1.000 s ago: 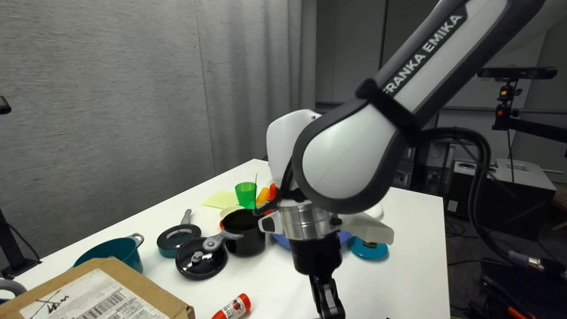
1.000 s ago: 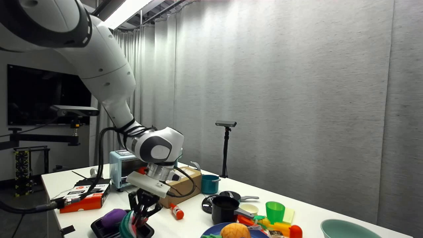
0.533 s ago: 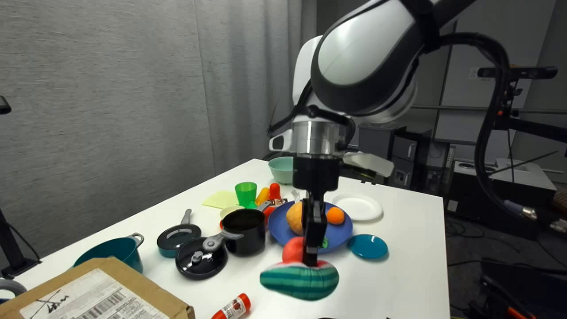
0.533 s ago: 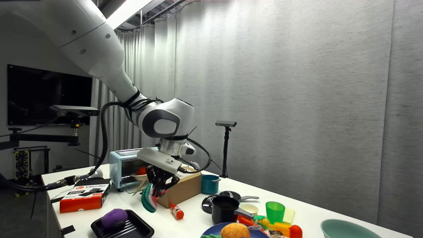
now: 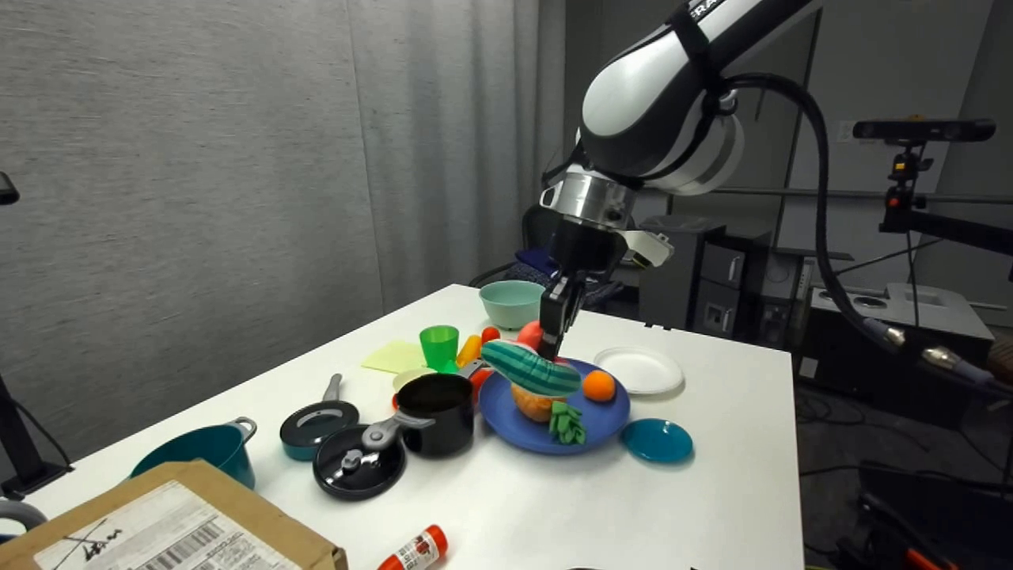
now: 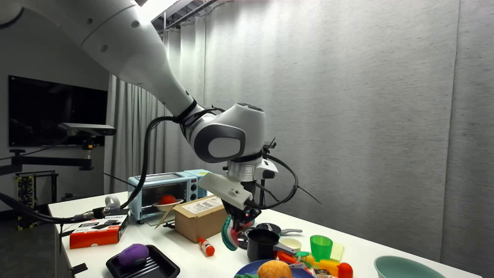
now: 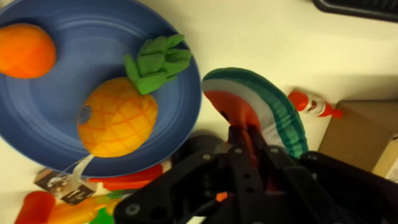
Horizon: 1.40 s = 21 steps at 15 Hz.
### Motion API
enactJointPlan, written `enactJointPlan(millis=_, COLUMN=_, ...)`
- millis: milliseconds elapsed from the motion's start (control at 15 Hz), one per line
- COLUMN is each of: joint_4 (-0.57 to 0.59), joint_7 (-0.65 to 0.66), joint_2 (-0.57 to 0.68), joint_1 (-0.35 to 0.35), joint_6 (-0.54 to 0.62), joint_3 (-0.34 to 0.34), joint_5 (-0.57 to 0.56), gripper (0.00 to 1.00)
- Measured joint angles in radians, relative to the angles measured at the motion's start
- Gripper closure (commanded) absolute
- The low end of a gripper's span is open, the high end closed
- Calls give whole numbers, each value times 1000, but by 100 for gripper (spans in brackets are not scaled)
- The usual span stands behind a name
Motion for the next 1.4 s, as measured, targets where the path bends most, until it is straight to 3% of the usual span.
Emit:
enactJointPlan(millis=333, joint_4=46, joint_7=180, joint_2=100, joint_1=-31, joint_6=180, joint_3=-41, joint_5=-14, gripper=98)
enactJointPlan(millis=600, joint_4=62, joint_7=415, joint_2=188, joint_1=-32, joint_6=289, joint_3=-75, joint_5=-86, gripper=98)
enactJointPlan(millis=800, joint_4=64, joint_7=571, joint_2=231, joint_1=-35, joint_6=296, joint_3=-96, joint_5=-96, gripper=98)
enactJointPlan(millis=1067, joint_4=65, joint_7=660, joint_2=245, joint_1=-75, joint_6=270, joint_3=-90, joint_5=-5, gripper=96)
enactJointPlan(millis=1133, joint_4=65, joint_7=665, joint_2=245, joint_1=-87, joint_6=255, joint_3=-87, joint_5=21, gripper=67)
enactJointPlan(millis=1200, joint_4=66, joint_7=669, joint_2=245, joint_1=-97, joint_6=237, joint_3=-86, joint_5=43, gripper=65)
enactJointPlan(millis=1400, joint_4=74, joint_7=676, joint_2=245, joint_1=-114, joint_6=166, joint_3=-85, joint_5=83, gripper=43)
